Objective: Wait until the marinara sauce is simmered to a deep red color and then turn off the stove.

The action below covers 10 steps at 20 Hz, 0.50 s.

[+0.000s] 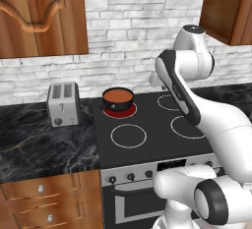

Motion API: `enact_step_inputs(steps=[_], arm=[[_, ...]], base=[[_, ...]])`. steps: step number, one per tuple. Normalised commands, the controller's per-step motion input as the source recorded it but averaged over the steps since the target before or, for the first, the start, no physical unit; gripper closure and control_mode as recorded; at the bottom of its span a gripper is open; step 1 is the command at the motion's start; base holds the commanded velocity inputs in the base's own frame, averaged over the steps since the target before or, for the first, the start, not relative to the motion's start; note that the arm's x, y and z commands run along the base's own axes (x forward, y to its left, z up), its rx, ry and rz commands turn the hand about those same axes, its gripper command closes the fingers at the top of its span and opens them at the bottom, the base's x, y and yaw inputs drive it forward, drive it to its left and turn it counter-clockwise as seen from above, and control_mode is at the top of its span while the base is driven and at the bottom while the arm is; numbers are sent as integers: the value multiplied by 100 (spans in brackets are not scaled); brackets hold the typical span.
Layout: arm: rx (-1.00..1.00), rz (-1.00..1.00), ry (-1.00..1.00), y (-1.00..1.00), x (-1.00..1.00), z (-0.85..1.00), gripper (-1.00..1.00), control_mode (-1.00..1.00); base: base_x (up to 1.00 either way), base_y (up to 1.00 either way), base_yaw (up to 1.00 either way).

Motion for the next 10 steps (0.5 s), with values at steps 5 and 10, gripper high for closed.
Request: enact_step_inputs(steps=[5,10], arm=[[-6,2,-12,8,-39,-10,-100,-100],[0,0,0,0,0,0,-100,-100]], base=[[0,0,0],[0,0,0]])
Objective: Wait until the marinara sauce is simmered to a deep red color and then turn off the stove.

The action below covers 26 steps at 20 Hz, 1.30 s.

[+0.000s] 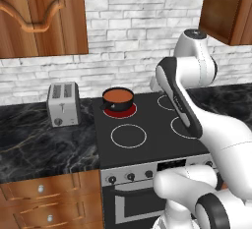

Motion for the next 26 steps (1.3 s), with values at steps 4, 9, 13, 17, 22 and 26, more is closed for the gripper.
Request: enact_step_inputs(steps=[4,9,13,17,22,26], arm=[[0,0,0,0,0,0,-100,-100],[0,0,0,0,0,0,-100,-100],[0,0,0,0,0,0,-100,-100],[0,0,0,0,0,0,-100,-100],[0,0,0,0,0,0,-100,-100],[0,0,0,0,0,0,-100,-100]], base=[[0,0,0],[0,0,0],[0,0,0],[0,0,0],[0,0,0],[0,0,0]])
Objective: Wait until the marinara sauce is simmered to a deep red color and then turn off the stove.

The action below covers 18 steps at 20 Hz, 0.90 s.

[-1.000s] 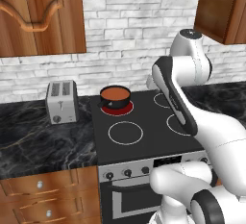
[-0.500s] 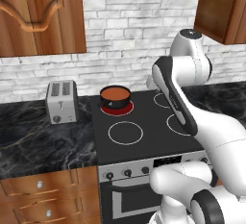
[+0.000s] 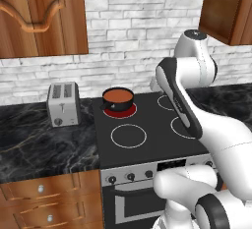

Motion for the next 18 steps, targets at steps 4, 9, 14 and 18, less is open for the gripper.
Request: enact_step_inputs(steps=[4,9,14,18], arm=[[0,0,0,0,0,0,-100,-100],[0,0,0,0,0,0,-100,-100],[0,0,0,0,0,0,-100,-100],[0,0,0,0,0,0,-100,-100]], base=[[0,0,0],[0,0,0],[0,0,0],[0,0,0]])
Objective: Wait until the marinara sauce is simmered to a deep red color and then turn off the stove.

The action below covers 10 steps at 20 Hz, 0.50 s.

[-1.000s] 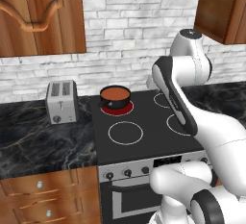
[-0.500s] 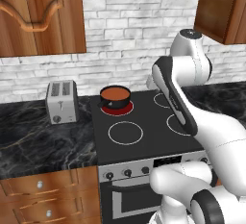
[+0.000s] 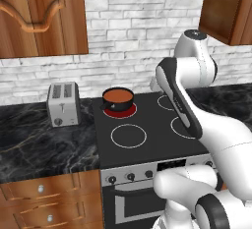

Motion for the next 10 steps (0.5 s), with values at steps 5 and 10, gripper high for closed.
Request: enact_step_inputs(steps=[5,10], arm=[[0,0,0,0,0,0,-100,-100],[0,0,0,0,0,0,-100,-100]], base=[[0,0,0],[0,0,0]])
